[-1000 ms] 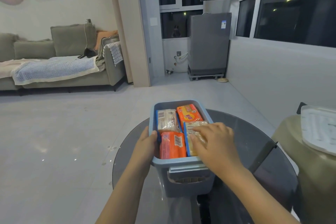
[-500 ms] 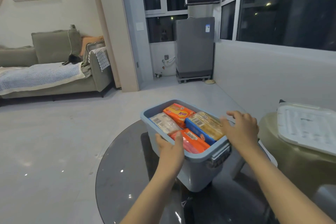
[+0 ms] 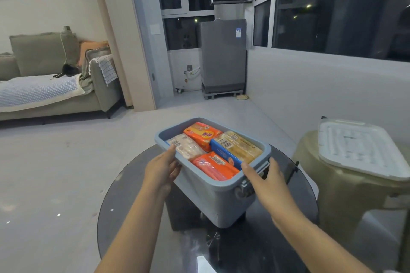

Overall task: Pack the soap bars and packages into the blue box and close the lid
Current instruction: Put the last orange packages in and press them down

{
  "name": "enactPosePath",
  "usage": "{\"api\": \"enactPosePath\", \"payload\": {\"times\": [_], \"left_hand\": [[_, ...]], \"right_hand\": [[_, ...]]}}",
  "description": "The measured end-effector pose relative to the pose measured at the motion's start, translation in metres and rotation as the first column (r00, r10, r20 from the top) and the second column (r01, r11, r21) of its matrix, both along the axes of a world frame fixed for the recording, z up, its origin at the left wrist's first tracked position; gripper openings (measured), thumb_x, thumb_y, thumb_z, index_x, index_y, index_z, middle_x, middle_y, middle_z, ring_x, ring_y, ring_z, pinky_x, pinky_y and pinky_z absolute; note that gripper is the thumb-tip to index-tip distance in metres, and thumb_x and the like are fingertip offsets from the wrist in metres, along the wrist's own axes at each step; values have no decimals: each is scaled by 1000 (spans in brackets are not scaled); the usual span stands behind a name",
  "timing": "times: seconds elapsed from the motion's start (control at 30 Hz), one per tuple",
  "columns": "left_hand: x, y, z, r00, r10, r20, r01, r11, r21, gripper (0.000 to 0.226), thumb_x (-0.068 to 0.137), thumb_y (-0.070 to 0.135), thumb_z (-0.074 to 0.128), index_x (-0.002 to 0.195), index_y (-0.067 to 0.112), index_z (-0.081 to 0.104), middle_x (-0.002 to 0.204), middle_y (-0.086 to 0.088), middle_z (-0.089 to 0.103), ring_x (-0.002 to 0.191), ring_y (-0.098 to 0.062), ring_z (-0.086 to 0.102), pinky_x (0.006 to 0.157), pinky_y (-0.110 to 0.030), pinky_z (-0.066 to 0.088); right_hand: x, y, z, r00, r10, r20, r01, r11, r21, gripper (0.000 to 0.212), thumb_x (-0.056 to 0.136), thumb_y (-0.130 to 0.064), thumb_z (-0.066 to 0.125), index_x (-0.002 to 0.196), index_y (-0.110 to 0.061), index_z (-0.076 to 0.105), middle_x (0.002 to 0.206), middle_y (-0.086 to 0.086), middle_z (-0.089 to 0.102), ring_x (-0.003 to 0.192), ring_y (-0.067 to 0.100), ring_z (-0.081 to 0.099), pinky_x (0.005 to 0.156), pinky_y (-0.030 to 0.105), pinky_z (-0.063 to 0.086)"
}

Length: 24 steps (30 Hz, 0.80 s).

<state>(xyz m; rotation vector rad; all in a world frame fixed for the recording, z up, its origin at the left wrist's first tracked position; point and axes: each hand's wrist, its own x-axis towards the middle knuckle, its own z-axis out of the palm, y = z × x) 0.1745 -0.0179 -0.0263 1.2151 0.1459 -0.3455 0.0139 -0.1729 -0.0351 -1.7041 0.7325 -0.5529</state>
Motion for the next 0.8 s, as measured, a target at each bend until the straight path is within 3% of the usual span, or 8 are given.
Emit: {"api": "enactPosePath", "payload": {"times": [0.2,0.3,0.4,0.5,0.63,0.8], "left_hand": [[-4,2,6,996,-31,-78,28,999,-41,20,83,24,70,90,7,62,85,-7,70,73,-16,68,60,-27,51],[-11,1,4,997,-29,-75,23,996,-81,15,84,20,69,85,7,63,82,-8,71,66,-15,71,58,-25,56],[-17,1,0,997,-37,-62,30,994,-104,16,82,20,71,89,8,63,91,-8,71,81,-19,69,67,-25,53],[-23,0,-3,998,-42,-37,37,991,-130,21,80,19,72,96,9,62,94,-8,72,87,-18,69,74,-26,52],[-29,-4,-9,999,-46,19,48,993,-109,18,80,21,72,92,11,62,103,-10,72,91,-19,70,77,-25,52],[-33,-12,-12,997,-22,74,28,996,-79,19,80,23,72,91,12,62,94,-8,76,83,-19,74,93,-35,52]], "right_hand": [[-1,-3,1,993,88,83,-94,993,74,72,83,-45,59,143,-37,21,134,-1,54,118,24,55,96,47,48],[6,-21,1,988,117,101,-129,983,129,56,86,-39,60,137,-36,35,117,-4,64,98,15,64,71,29,55],[17,-46,5,983,159,91,-170,975,142,34,88,-31,60,121,-35,50,99,-7,69,83,9,66,53,20,53],[31,-70,9,964,247,96,-260,952,161,28,88,-24,59,115,-32,58,95,-2,71,83,14,67,59,30,57],[47,-92,9,930,345,125,-364,912,192,21,89,-22,58,102,-39,63,91,-3,76,79,11,71,59,29,58],[65,-102,5,919,354,172,-385,900,203,38,90,-27,57,128,-26,53,99,-1,73,86,14,70,70,31,53]]}}
